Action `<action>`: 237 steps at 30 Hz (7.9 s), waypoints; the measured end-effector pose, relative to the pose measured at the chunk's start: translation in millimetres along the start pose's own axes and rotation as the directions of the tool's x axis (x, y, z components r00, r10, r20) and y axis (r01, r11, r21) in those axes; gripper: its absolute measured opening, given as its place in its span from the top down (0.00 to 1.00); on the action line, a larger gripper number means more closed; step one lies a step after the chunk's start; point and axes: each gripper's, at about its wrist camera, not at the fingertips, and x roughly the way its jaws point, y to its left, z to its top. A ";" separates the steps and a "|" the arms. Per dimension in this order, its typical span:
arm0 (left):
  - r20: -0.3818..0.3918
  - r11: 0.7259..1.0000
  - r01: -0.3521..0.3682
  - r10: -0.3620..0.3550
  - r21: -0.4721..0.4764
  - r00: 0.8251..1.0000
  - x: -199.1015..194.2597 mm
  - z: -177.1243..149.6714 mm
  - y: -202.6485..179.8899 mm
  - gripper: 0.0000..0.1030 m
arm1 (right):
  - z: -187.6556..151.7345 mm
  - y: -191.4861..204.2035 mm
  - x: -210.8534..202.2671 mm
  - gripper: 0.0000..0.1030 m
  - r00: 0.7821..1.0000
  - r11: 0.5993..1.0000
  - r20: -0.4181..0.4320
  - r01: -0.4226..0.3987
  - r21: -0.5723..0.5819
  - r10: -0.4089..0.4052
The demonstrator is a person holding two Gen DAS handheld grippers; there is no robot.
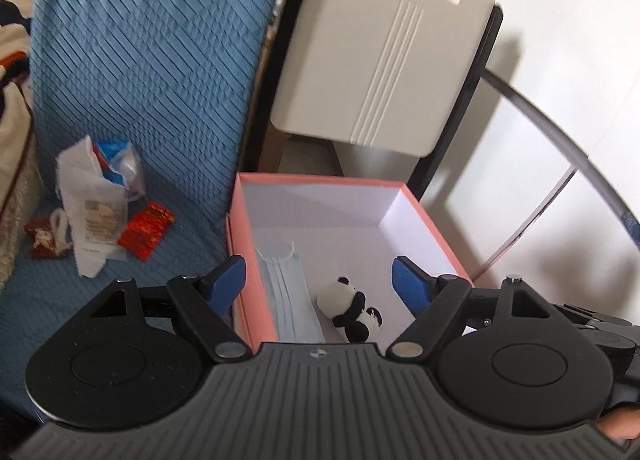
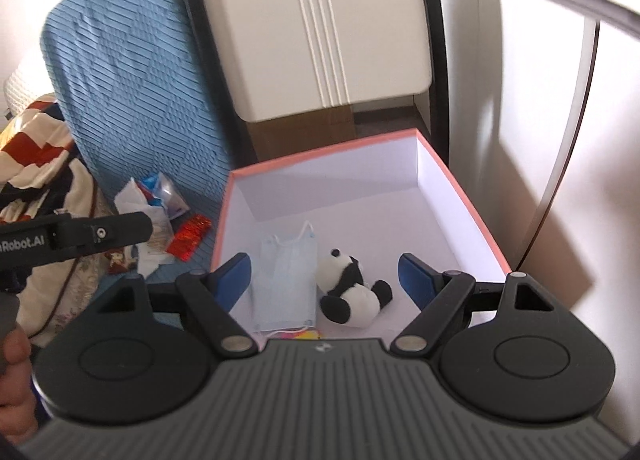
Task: Organize soft objects
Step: 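Withdraw both open tools from the box back toward the seat pile, then lower right tool onto red candy packet while left tool reaches white fluffy ring, then close right tool on red candy packet while left tool grasps white fluffy ring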
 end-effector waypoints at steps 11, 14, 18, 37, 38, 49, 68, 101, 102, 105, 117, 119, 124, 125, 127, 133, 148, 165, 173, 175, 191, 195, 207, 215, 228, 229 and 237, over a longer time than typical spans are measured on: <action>0.110 1.000 -0.005 0.005 0.005 0.994 -62.1 -2.6 28.3 0.19 | -10.7 51.4 -28.1 0.20 0.999 0.998 0.039 -0.021 -0.059 0.023; 0.137 1.000 -0.014 0.013 0.004 0.990 -70.7 -4.0 38.4 0.19 | -13.4 63.1 -29.8 0.20 0.999 0.998 0.045 -0.017 -0.065 0.020; 0.157 1.000 -0.029 0.027 0.007 0.987 -76.1 -10.7 58.0 0.19 | -19.6 80.3 -26.9 0.20 0.998 0.996 0.057 -0.022 -0.081 0.027; 0.162 0.991 -0.117 0.127 -0.069 0.979 -70.3 -45.2 143.5 0.19 | -66.4 155.9 25.7 0.20 0.995 0.978 -0.012 -0.095 -0.184 0.094; 0.160 0.990 -0.121 0.130 -0.067 0.978 -68.9 -45.9 146.0 0.19 | -69.1 158.4 28.9 0.20 0.995 0.978 -0.014 -0.095 -0.188 0.094; 0.120 0.989 -0.132 0.138 -0.059 0.983 -53.0 -66.3 169.6 0.19 | -95.5 169.5 55.6 0.20 0.997 0.978 -0.037 -0.074 -0.196 0.068; 0.105 0.987 -0.157 0.159 -0.027 0.982 -33.7 -70.8 203.3 0.19 | -94.4 186.1 80.4 0.20 0.999 0.982 -0.007 -0.048 -0.180 0.048; -0.013 0.969 -0.224 0.223 -0.104 0.975 79.3 -38.5 269.8 0.19 | -45.4 192.1 194.4 0.20 0.997 0.970 -0.034 -0.081 -0.228 0.076; -0.015 0.967 -0.229 0.229 -0.107 0.973 82.3 -35.7 272.9 0.19 | -43.1 193.2 198.6 0.20 0.997 0.969 -0.032 -0.079 -0.235 0.073; -0.026 0.964 -0.234 0.233 -0.129 0.972 91.6 -27.0 282.7 0.19 | -36.4 198.5 210.4 0.20 0.996 0.964 -0.034 -0.084 -0.252 0.078; -0.090 0.956 -0.269 0.260 -0.117 0.961 128.6 0.4 301.2 0.20 | -20.0 221.5 259.2 0.20 0.992 0.945 -0.080 -0.120 -0.304 0.100; -0.101 0.953 -0.280 0.269 -0.118 0.958 134.0 5.1 305.2 0.20 | -18.1 224.6 268.8 0.20 0.991 0.941 -0.092 -0.125 -0.314 0.101; -0.144 0.939 -0.314 0.295 -0.138 0.945 147.5 15.7 323.3 0.35 | -15.1 224.9 297.0 0.20 0.984 0.942 -0.137 -0.149 -0.301 0.112; -0.154 0.938 -0.308 0.284 -0.158 0.946 149.5 16.3 328.1 0.36 | -14.6 223.3 304.1 0.20 0.982 0.946 -0.150 -0.151 -0.288 0.112; -0.169 0.938 -0.289 0.258 -0.194 0.951 152.3 17.9 336.8 0.40 | -14.3 220.3 317.3 0.20 0.978 0.952 -0.175 -0.154 -0.263 0.110; -0.196 0.931 -0.268 0.224 -0.246 0.955 161.1 21.0 349.2 0.45 | -11.6 223.8 343.6 0.20 0.974 0.959 -0.200 -0.151 -0.239 0.103; -0.238 0.918 -0.300 0.240 -0.261 0.941 179.0 14.7 361.8 0.62 | -22.6 254.0 373.0 0.43 0.967 0.920 -0.234 -0.177 -0.350 0.097; -0.221 0.926 -0.290 0.238 -0.242 0.946 180.6 7.9 359.8 0.62 | 2.3 233.5 361.4 0.96 0.968 0.935 -0.237 -0.158 -0.317 0.083; -0.228 0.930 -0.302 0.255 -0.207 0.940 190.1 4.5 351.6 0.62 | 15.9 216.9 361.0 0.94 0.968 0.967 -0.221 -0.164 -0.194 0.119; -0.231 0.927 -0.319 0.273 -0.197 0.934 190.9 2.9 349.8 0.62 | 18.2 212.4 366.3 0.93 0.967 0.974 -0.223 -0.159 -0.164 0.121; -0.233 0.900 -0.354 0.299 -0.254 0.926 193.1 -1.7 364.2 0.86 | 25.2 220.1 392.0 0.40 0.976 0.983 -0.188 -0.133 -0.123 0.108; -0.231 0.898 -0.364 0.310 -0.248 0.922 193.4 -1.8 363.5 0.86 | 18.1 239.9 391.9 0.40 0.978 0.981 -0.186 -0.126 -0.149 0.097; -0.219 0.895 -0.366 0.316 -0.253 0.923 191.7 -3.4 364.5 0.86 | -29.8 291.6 408.0 0.35 0.982 0.957 -0.184 -0.094 -0.276 0.043; -0.195 0.890 -0.393 0.354 -0.230 0.915 192.2 -4.8 355.1 0.89 | -21.8 275.1 403.4 0.44 0.982 0.948 -0.182 -0.097 -0.303 0.042; -0.141 0.898 -0.350 0.323 -0.266 0.936 163.3 6.0 347.0 0.90 | 0.4 238.2 381.3 0.45 0.985 0.943 -0.170 -0.084 -0.323 0.029; -0.137 0.899 -0.345 0.319 -0.269 0.938 161.2 5.8 346.1 0.90 | 0.5 238.5 376.9 0.45 0.985 0.942 -0.168 -0.082 -0.326 0.028; -0.105 0.906 -0.315 0.298 -0.283 0.949 136.9 4.8 335.4 0.90 | -12.5 233.5 343.6 0.45 0.985 0.935 -0.168 -0.085 -0.345 0.027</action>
